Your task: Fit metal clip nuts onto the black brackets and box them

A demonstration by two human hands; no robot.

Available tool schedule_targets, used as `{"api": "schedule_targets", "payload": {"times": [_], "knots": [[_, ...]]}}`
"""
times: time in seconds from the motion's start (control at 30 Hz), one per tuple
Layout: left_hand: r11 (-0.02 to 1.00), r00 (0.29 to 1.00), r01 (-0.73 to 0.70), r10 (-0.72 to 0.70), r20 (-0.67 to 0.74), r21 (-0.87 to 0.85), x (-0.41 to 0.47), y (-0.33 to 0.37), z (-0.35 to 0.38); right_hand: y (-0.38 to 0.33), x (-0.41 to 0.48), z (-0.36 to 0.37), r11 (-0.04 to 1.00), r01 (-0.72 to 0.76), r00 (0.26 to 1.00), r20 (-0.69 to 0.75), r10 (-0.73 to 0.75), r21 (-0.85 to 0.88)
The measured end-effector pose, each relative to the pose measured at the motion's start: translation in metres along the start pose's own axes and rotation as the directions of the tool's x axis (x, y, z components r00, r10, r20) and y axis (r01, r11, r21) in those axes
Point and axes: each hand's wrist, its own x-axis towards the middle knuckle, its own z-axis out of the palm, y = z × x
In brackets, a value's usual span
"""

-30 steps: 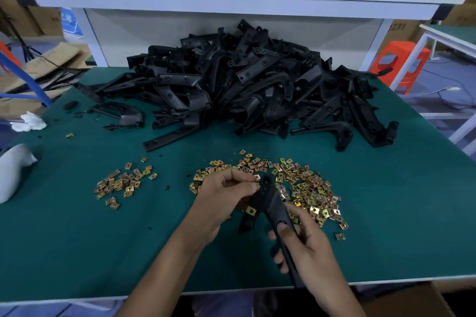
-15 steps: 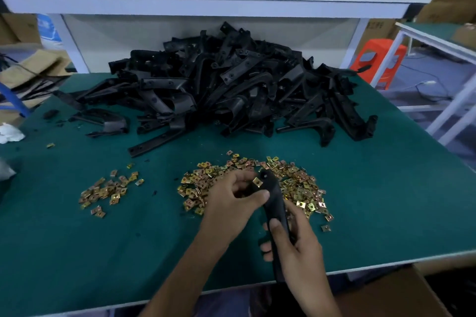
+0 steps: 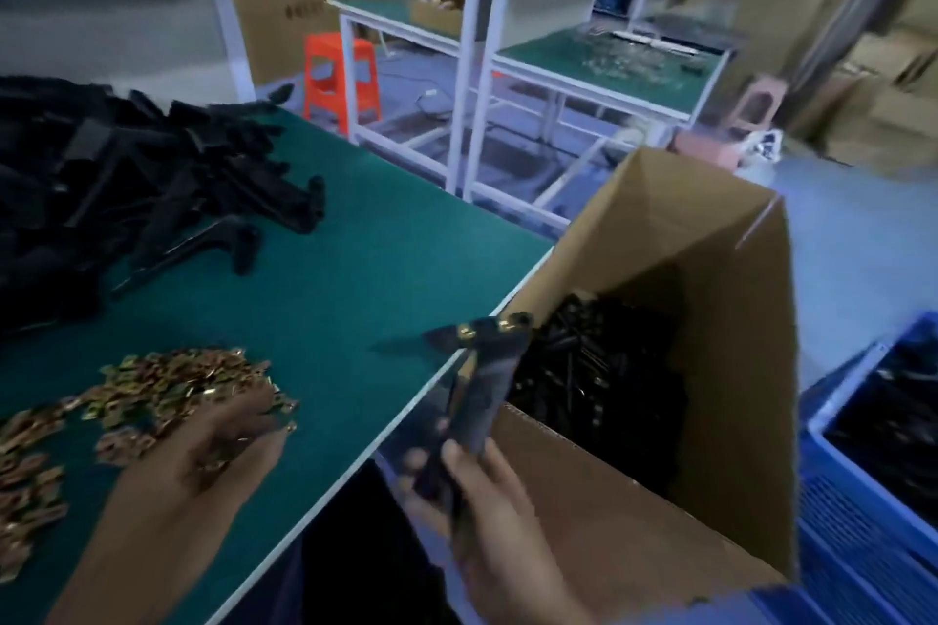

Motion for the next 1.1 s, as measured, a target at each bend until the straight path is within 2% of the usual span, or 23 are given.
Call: {"api": "schedule_targets", "payload": {"times": [0.07,0.17,0.3,0.4,0.53,0.57,0.6,0.67,0.7,0.8,0.87,0.9,0.97,1.0,1.03,1.07,1.1], "knots": [[1.0,1.0,0.017,-0.017,0.001,0.02,0.005,-0.007,-0.003,-0.034,0.013,-0.003,0.97,0.128,0.981,-0.171,-0.094,0.204],[0.996,0.998,0.066,-0.065,-0.004,0.056,0.004,-0.011,-0.009,-0.058,0.027,-0.003,0.962,0.201,0.965,-0.206,-0.161,0.186],[0.996,0.993,0.087,-0.084,-0.085,0.027,-0.012,-0.008,-0.017,-0.06,0.054,0.02,0.969,0.204,0.976,-0.045,-0.212,-0.138],[0.993,0.981,0.122,-0.12,-0.155,0.005,-0.022,-0.012,-0.029,-0.063,0.099,0.065,0.856,0.25,0.968,0.147,-0.205,-0.453],[0.986,0.958,0.156,-0.166,-0.234,-0.06,-0.034,-0.019,-0.042,-0.054,0.185,0.138,0.566,0.319,0.946,0.29,-0.144,-0.76],[0.983,0.951,0.165,-0.179,-0.252,-0.075,-0.037,-0.02,-0.045,-0.049,0.206,0.157,0.448,0.347,0.938,0.319,-0.139,-0.824],[0.98,0.944,0.178,-0.194,-0.265,-0.085,-0.04,-0.021,-0.047,-0.044,0.224,0.173,0.28,0.38,0.925,0.355,-0.138,-0.882],[0.97,0.932,0.213,-0.238,-0.272,-0.116,-0.045,-0.024,-0.054,-0.029,0.253,0.204,-0.062,0.42,0.9,0.424,-0.101,-0.905],[0.966,0.928,0.223,-0.253,-0.275,-0.133,-0.048,-0.026,-0.057,-0.021,0.265,0.215,-0.175,0.415,0.898,0.433,-0.08,-0.893],[0.962,0.909,0.234,-0.269,-0.318,-0.142,-0.055,-0.033,-0.068,-0.002,0.283,0.233,-0.369,0.387,0.88,0.458,-0.126,-0.845],[0.966,0.901,0.229,-0.257,-0.349,-0.121,-0.058,-0.036,-0.074,0.001,0.287,0.234,-0.335,0.419,0.85,0.494,-0.183,-0.844],[0.969,0.897,0.22,-0.245,-0.369,-0.108,-0.06,-0.038,-0.077,0.0,0.288,0.232,-0.243,0.433,0.844,0.485,-0.23,-0.868],[0.979,0.899,0.197,-0.205,-0.388,-0.06,-0.062,-0.043,-0.081,-0.01,0.285,0.222,0.088,0.4,0.884,0.36,-0.297,-0.912],[0.981,0.9,0.192,-0.191,-0.391,-0.036,-0.063,-0.044,-0.082,-0.016,0.279,0.215,0.28,0.357,0.915,0.275,-0.295,-0.891],[0.982,0.902,0.189,-0.182,-0.391,-0.022,-0.063,-0.044,-0.081,-0.024,0.271,0.207,0.414,0.342,0.927,0.231,-0.295,-0.844],[0.981,0.904,0.194,-0.181,-0.387,-0.005,-0.063,-0.043,-0.08,-0.033,0.262,0.2,0.475,0.366,0.921,0.237,-0.31,-0.8],[0.981,0.905,0.195,-0.174,-0.388,0.015,-0.062,-0.044,-0.078,-0.042,0.25,0.195,0.489,0.408,0.905,0.27,-0.329,-0.771]]}}
